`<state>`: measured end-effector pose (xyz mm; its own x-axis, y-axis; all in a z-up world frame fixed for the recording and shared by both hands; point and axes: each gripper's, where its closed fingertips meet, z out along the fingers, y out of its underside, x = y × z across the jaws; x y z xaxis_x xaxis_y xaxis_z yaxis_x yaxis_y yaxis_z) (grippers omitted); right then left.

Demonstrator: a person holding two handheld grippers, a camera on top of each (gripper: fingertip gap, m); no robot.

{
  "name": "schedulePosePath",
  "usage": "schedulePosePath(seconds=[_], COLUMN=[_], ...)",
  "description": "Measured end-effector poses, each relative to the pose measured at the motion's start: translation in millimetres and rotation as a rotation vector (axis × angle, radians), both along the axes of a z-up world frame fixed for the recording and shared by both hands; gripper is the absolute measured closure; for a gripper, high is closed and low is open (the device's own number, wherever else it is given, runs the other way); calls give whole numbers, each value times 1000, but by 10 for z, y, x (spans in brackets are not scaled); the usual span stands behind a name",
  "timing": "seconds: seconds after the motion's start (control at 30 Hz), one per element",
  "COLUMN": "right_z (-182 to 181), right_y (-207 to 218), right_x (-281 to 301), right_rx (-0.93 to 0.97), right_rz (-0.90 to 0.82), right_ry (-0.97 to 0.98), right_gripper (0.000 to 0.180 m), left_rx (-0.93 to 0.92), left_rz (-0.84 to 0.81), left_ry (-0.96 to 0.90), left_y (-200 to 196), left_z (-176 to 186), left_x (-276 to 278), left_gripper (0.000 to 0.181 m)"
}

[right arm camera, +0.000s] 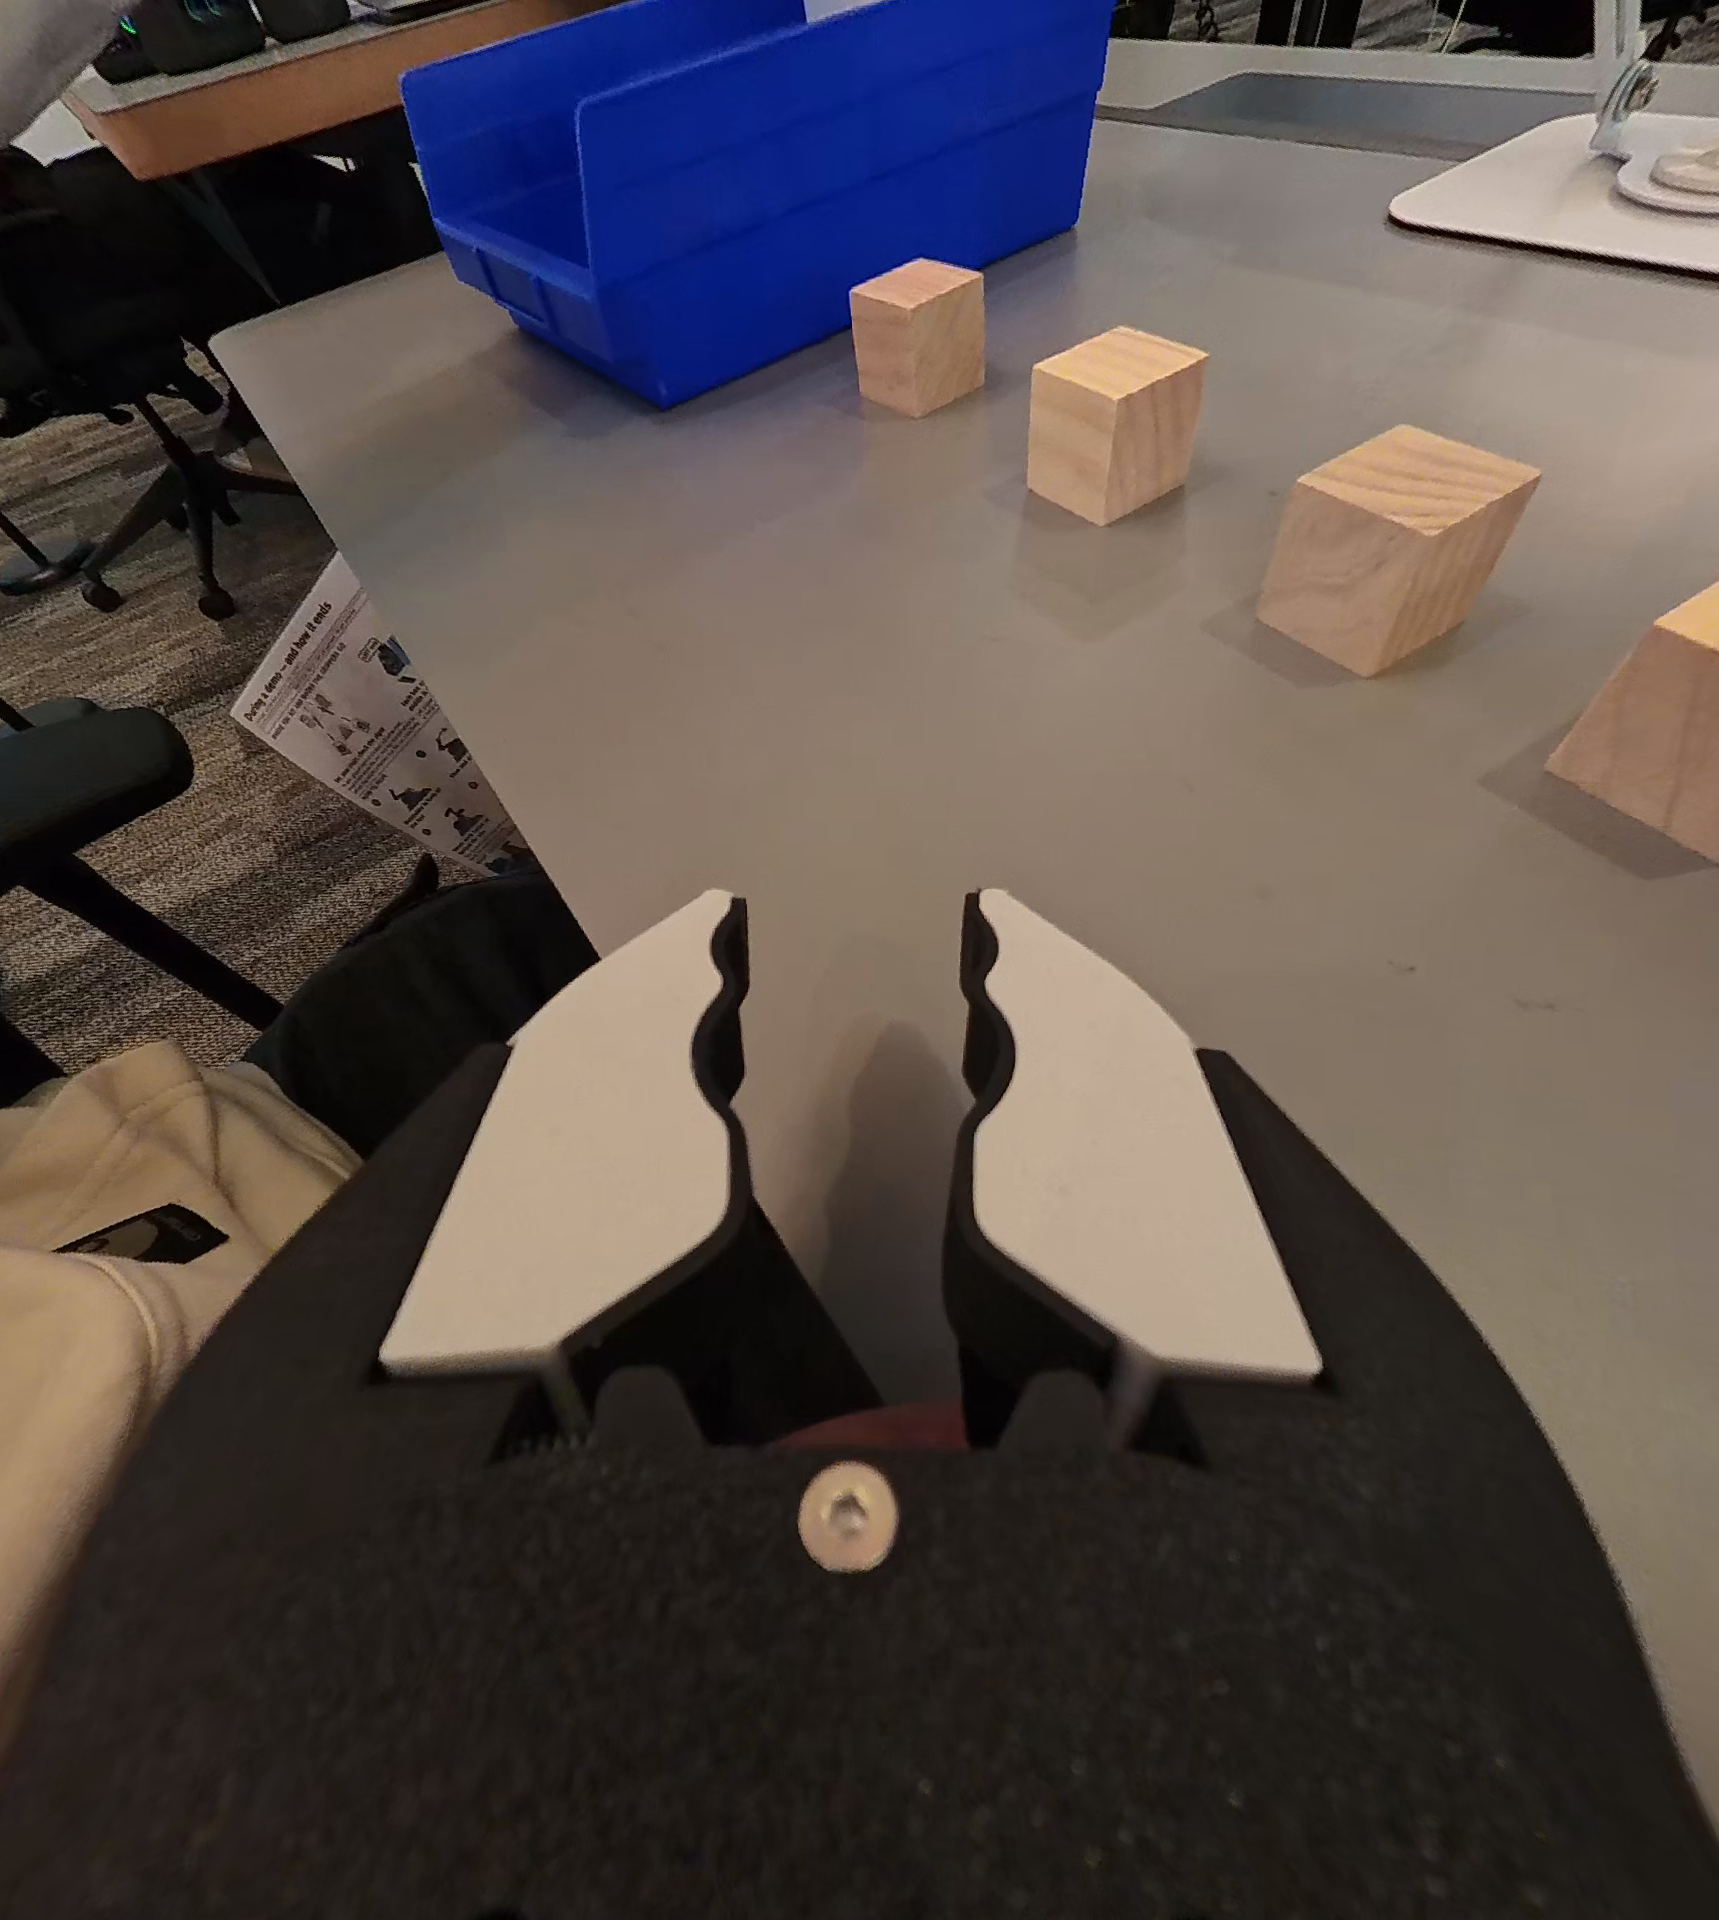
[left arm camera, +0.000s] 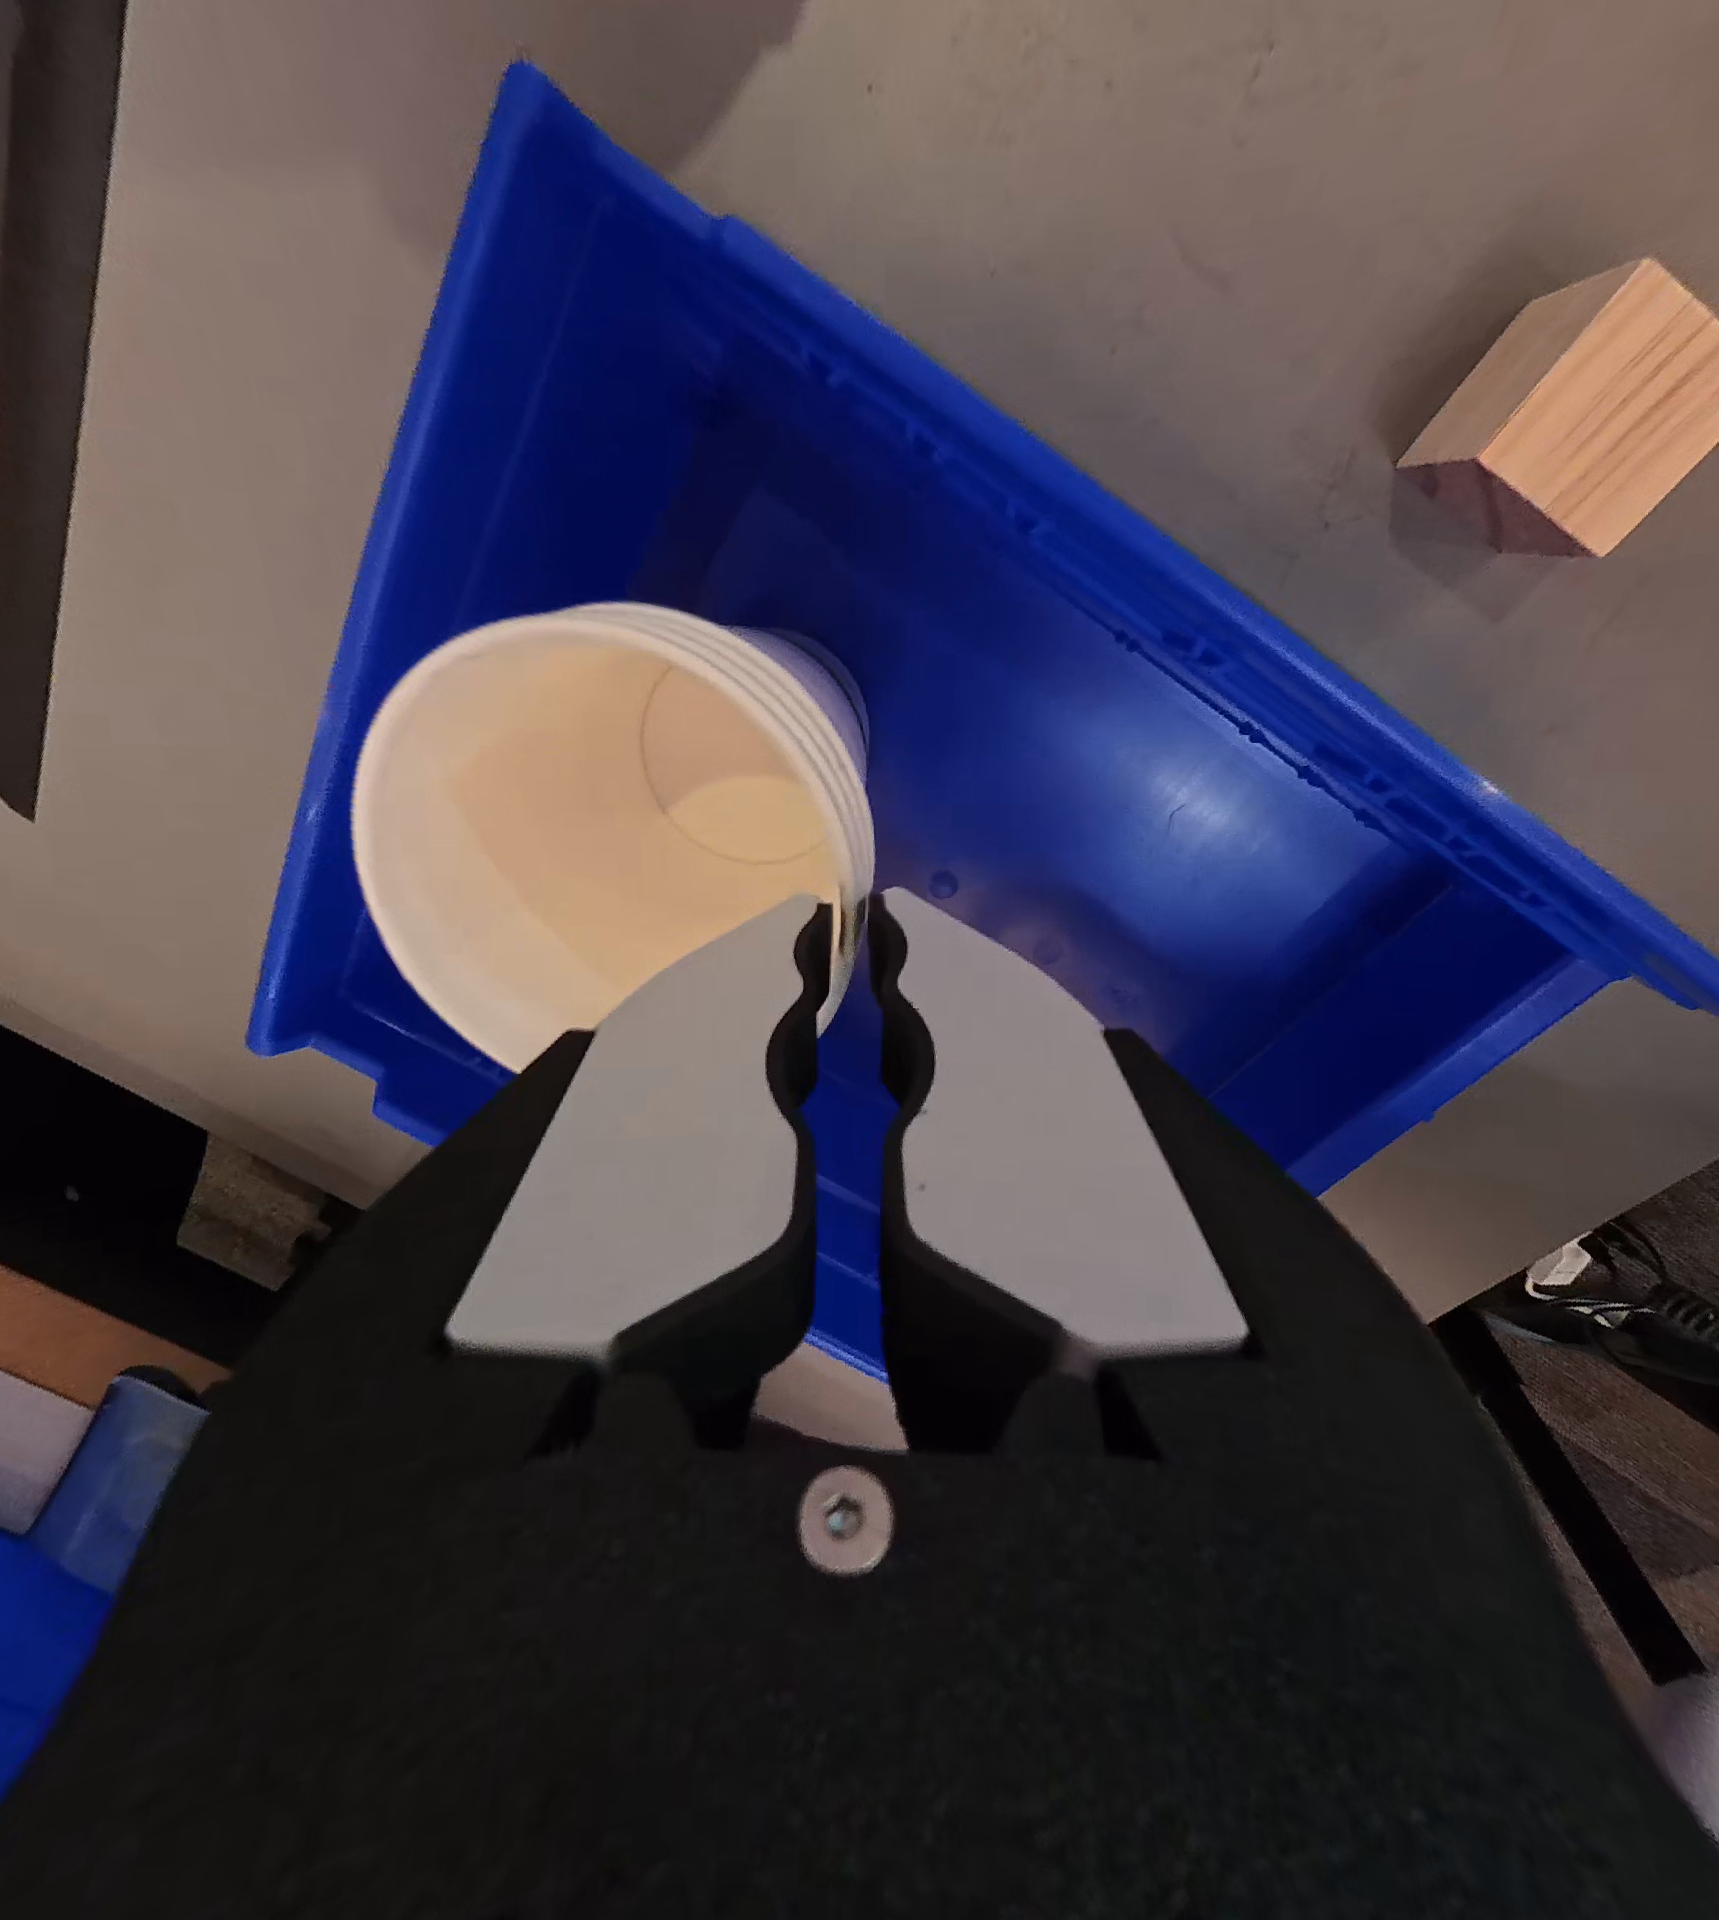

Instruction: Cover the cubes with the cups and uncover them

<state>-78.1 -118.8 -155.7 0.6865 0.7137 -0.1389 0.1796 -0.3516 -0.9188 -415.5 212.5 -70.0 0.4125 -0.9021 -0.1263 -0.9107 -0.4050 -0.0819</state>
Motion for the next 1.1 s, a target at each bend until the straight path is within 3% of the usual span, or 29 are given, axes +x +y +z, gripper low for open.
schedulePosePath(seconds=[0.03,0.23,0.7,1.1], right_z=[2,9,7,41], right_y=[-2,-4,-25,-32], right_x=[1,8,-16,-24], right_rx=[0,-1,0,-2], right_rz=[1,2,12,15], right_ry=[1,1,-12,11], right_gripper=[141,141,141,142], left_rx=[1,-38,75,251], left_rz=[-2,31,14,-22], left_ry=[-2,-16,-2,-93], left_y=[3,1,71,-50], left_z=[4,15,373,1245], left_x=[6,10,-34,1], left_gripper=[174,177,176,178])
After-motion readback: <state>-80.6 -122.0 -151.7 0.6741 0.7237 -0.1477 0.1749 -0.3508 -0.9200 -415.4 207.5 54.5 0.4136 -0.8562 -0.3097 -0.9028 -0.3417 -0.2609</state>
